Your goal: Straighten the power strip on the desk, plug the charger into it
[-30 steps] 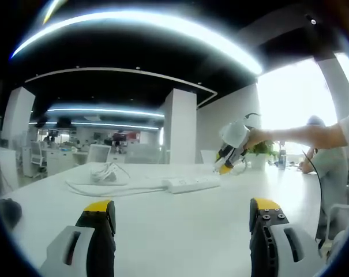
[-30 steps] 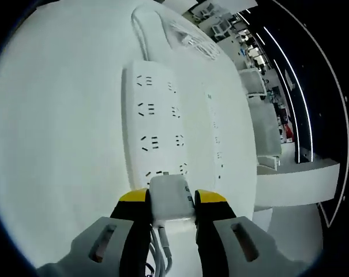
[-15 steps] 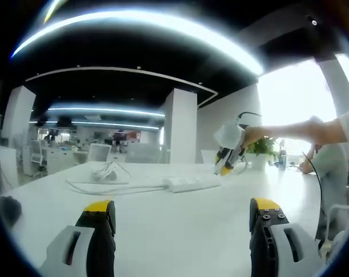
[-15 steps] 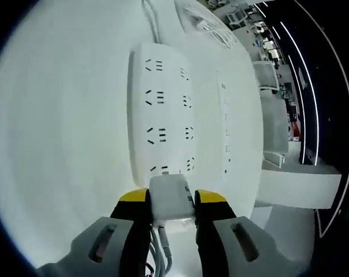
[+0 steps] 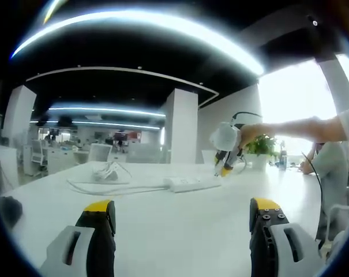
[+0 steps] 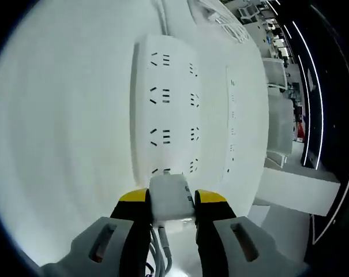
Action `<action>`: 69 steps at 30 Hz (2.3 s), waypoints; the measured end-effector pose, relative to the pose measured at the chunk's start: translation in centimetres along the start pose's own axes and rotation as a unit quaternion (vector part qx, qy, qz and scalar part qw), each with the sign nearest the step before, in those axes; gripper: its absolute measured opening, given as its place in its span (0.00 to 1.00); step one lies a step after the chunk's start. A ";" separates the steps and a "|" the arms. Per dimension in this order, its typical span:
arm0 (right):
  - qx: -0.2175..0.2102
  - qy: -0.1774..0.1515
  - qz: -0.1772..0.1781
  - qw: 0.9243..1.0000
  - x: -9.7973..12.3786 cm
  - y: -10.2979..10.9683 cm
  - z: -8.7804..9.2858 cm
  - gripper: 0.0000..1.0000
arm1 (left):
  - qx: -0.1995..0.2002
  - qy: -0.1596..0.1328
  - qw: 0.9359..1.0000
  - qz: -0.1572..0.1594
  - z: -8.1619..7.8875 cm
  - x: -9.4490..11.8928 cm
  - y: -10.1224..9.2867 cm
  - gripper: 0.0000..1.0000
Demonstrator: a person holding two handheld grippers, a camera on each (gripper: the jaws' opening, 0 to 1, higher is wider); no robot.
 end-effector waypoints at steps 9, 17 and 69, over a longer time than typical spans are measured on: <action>0.005 0.030 -0.012 0.999 -0.2 -0.3 -0.2 0.27 | 0.001 -0.001 1.000 -0.001 -0.1 0.0 0.1 0.99; 0.009 0.045 -0.016 0.999 -0.3 -0.4 -0.4 0.27 | 0.003 -0.001 1.000 0.001 -0.1 -0.2 0.2 0.99; -0.021 -0.014 -0.098 0.995 -1.2 -1.1 -1.2 0.27 | -0.001 0.012 1.000 0.007 0.5 -0.9 -1.4 0.99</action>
Point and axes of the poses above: the point that each gripper's makers call its tool centre point, and the gripper's own axes: x roughly backward along the fingers, y roughly to its left, z roughly out of its underside, the point moved 6 cm from there along x, roughly backward along the fingers, and after that the axes turned 15 degrees about -z, right-handed, at the moved point
